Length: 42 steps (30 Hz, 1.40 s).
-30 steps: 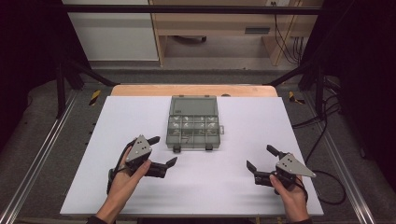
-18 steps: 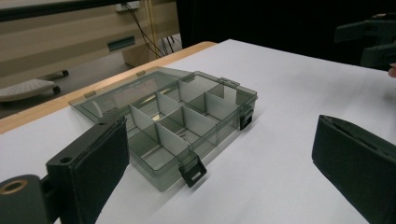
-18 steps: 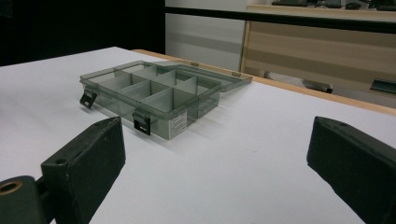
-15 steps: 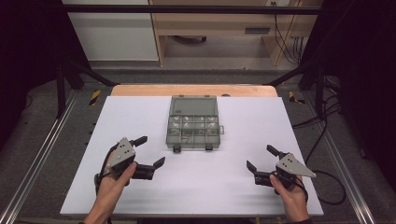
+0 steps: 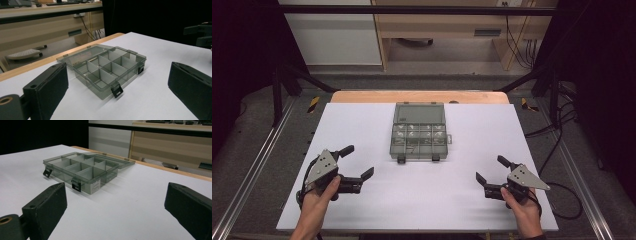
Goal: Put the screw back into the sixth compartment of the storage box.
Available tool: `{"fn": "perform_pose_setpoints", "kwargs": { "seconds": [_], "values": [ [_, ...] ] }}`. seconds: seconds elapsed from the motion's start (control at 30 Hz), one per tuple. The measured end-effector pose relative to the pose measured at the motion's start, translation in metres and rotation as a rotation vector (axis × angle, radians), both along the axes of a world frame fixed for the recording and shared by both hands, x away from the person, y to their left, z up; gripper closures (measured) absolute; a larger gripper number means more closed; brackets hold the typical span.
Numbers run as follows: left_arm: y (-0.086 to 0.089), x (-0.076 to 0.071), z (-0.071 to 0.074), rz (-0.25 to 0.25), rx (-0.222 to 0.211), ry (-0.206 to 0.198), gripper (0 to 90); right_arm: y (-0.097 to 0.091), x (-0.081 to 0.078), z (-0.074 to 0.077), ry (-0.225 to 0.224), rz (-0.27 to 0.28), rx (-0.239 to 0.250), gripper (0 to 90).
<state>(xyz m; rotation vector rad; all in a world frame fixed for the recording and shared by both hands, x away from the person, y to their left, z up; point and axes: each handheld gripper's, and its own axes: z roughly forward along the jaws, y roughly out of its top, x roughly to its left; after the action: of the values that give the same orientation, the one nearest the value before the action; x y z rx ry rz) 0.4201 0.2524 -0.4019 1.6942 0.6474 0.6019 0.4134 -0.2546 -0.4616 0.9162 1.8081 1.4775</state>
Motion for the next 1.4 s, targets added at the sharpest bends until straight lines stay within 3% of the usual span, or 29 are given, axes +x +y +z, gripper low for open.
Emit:
{"fn": "perform_pose_setpoints", "kwargs": {
  "seconds": [0.23, 0.63, 1.13, 1.4],
  "values": [
    [0.013, -0.008, -0.004, 0.032, -0.02, -0.02, 2.2, 0.0, 0.0, 0.0, 0.0, 0.0, -0.002, 4.5],
    [0.033, -0.02, -0.003, 0.102, -0.099, -0.062, 1.9, 0.0, 0.0, 0.0, 0.0, -0.001, -0.003, 4.5],
    [0.052, -0.025, -0.015, 0.155, -0.128, -0.068, 1.8, 0.0, -0.001, 0.0, -0.001, -0.001, 0.001, 4.5],
    [0.056, -0.028, -0.023, 0.187, -0.11, -0.076, 1.0, 0.0, -0.001, 0.0, 0.0, 0.0, 0.003, 4.5]
  ]
}}
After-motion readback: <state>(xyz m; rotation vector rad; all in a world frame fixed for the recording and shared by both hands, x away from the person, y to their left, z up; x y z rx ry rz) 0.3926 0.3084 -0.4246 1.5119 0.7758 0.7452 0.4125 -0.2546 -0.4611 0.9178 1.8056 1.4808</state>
